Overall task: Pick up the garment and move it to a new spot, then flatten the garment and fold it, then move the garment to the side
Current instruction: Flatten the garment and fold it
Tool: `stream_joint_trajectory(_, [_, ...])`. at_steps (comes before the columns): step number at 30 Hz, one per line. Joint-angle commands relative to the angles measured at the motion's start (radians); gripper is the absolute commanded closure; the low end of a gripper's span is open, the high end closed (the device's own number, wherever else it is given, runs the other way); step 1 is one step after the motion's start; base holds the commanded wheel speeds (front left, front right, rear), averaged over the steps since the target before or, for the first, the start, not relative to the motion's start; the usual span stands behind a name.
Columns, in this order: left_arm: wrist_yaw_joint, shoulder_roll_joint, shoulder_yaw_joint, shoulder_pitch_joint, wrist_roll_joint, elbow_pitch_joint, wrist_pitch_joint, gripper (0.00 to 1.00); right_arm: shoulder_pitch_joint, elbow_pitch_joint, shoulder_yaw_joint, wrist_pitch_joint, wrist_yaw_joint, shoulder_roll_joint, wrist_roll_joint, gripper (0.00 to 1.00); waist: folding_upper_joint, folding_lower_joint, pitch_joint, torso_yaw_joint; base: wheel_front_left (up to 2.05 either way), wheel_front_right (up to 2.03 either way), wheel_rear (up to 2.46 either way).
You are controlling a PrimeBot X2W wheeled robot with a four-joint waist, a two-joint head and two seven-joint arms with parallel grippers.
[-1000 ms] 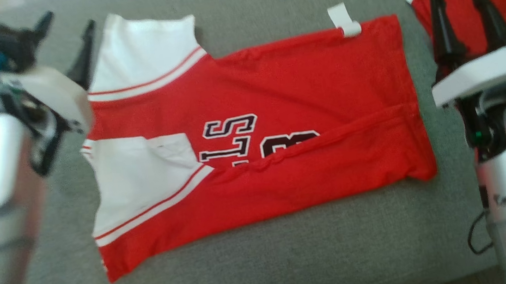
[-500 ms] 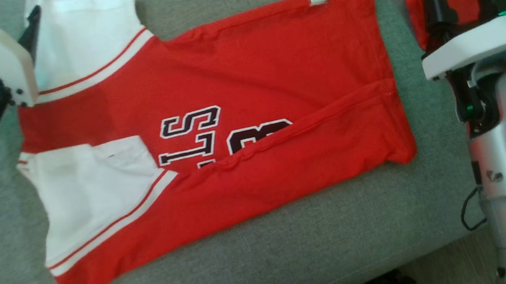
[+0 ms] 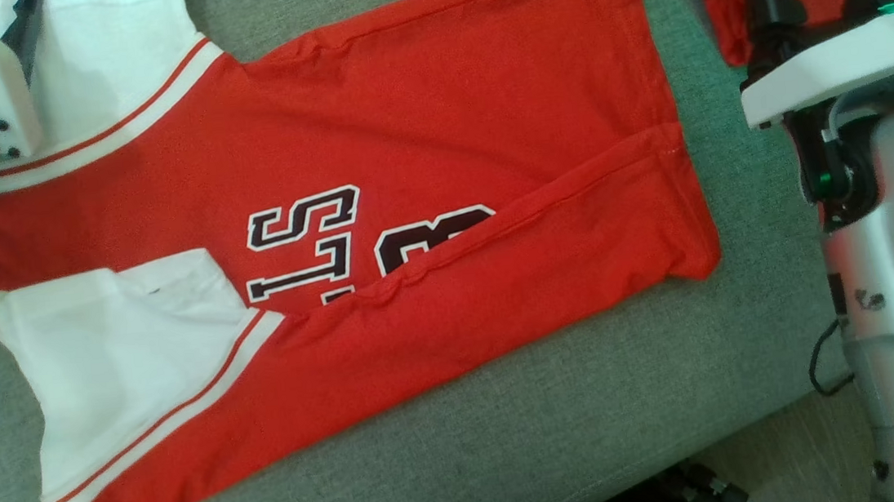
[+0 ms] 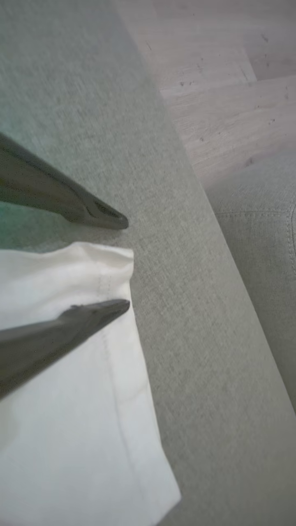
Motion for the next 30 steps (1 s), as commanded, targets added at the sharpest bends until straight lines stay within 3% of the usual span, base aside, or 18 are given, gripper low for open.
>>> stream_joint_trajectory(1, [0.002, 0.037, -0.002, -0.016, -0.032, -0.021, 0.036, 1.0, -0.03, -0.026, 0.006, -0.009, -0.001, 0.001, -0.005, 0.0, 0.0, 0.0, -0.003, 0.003, 0.0, 0.0, 0.0])
stream_joint_trajectory(7, [0.002, 0.03, -0.023, -0.009, -0.107, -0.039, 0.027, 1.0, -0.038, -0.017, -0.003, 0.0, -0.001, -0.02, -0.015, 0.0, 0.0, 0.0, -0.025, 0.028, 0.0, 0.0, 0.0])
stream_joint_trajectory(20, [0.002, -0.035, -0.062, 0.015, -0.085, -0.133, -0.341, 1.0, -0.038, 0.044, 0.03, 0.086, -0.001, -0.139, 0.042, 0.0, 0.0, 0.0, -0.143, 0.19, 0.0, 0.0, 0.0])
stream_joint_trajectory(30, [0.015, -0.029, -0.101, 0.09, -0.05, -0.29, -0.424, 1.0, -0.03, 0.213, 0.092, 0.197, -0.001, -0.23, 0.096, 0.0, 0.0, 0.0, -0.169, 0.301, 0.0, 0.0, 0.0])
